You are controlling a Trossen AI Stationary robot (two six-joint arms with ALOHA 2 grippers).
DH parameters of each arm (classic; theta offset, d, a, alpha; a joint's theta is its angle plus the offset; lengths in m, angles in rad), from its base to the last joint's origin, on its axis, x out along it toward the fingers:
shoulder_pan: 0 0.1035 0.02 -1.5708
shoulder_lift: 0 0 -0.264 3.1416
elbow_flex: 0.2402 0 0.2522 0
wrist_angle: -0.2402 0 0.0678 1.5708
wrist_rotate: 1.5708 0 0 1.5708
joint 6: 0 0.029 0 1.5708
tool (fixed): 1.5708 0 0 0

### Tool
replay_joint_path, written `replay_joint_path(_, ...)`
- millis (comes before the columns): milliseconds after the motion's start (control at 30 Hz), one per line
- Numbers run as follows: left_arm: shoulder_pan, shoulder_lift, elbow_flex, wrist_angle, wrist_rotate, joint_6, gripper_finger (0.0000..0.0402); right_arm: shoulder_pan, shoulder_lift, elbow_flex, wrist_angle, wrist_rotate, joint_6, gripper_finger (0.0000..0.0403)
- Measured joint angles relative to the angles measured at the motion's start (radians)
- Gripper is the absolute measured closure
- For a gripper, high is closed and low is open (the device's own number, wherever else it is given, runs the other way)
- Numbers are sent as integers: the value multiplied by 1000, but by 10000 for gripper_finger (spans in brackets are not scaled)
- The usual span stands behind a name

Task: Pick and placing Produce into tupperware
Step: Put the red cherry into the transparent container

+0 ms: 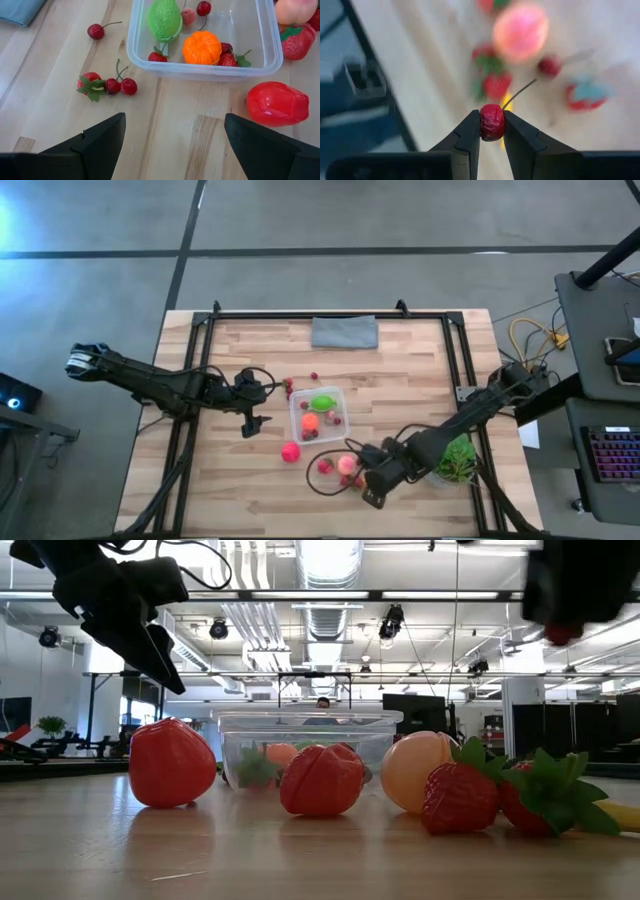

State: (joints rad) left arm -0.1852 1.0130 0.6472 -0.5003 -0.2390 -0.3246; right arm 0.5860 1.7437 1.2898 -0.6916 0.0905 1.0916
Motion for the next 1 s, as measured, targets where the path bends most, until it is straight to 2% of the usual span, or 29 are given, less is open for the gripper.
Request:
replay_joint_path(133, 0, 0, 0, 2, 0, 17, 76, -55, -3, 63, -106, 126, -21, 330)
replay_joint_path(233, 0, 0, 0, 2, 0, 17, 76, -149, -3, 80, -93, 143, -106, 326)
replay_joint_path(367, 0, 0, 0, 0, 0, 17, 76, -306, -1, 80, 11, 103, -227, 328)
replay_joint_path(533, 0, 0, 0, 0, 5, 16, 76, -441, 24, 80, 98, -44, -330, 321)
replay_joint_path(700, -1, 0, 0, 0, 5, 13, 76, -461, 50, 80, 101, -75, -352, 290)
replay_joint_path(1000, -1, 0, 0, 4, 5, -11, 76, -454, 38, 79, 104, -45, -325, 205)
